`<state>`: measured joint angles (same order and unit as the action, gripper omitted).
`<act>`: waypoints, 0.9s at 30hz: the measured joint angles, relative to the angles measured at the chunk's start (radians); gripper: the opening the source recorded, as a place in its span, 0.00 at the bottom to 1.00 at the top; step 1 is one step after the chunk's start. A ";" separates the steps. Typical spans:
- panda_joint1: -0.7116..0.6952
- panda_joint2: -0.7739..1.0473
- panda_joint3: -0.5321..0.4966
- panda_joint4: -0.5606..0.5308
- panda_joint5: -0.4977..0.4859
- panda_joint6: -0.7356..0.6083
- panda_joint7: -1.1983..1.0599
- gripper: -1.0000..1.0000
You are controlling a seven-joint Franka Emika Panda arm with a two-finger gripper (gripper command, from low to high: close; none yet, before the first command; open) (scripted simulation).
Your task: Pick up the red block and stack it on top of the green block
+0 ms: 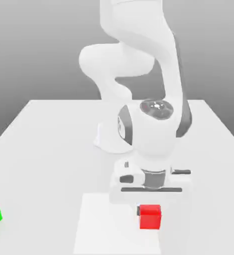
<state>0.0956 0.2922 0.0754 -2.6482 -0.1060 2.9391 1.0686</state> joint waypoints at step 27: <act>-0.506 0.078 -0.357 0.324 0.332 -0.268 0.201 1.00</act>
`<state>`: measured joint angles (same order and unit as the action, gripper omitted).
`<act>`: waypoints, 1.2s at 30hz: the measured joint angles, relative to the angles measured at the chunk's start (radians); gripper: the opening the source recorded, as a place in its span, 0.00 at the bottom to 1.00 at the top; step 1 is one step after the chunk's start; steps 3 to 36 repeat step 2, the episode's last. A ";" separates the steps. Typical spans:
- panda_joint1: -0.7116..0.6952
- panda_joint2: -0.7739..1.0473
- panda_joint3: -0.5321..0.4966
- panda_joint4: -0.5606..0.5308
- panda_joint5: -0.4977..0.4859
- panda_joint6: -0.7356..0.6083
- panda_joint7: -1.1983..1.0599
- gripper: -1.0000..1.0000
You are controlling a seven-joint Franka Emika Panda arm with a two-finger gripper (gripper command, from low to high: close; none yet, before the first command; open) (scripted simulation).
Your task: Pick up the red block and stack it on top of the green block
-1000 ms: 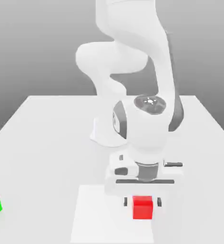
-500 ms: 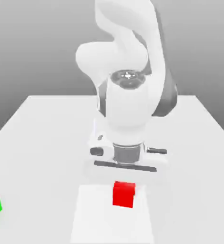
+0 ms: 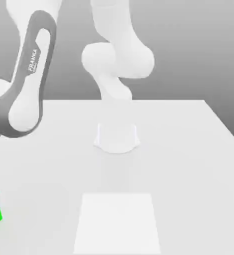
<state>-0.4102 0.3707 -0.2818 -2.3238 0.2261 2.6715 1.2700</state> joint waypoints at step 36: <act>0.000 0.000 0.000 0.000 0.000 0.000 0.000 1.00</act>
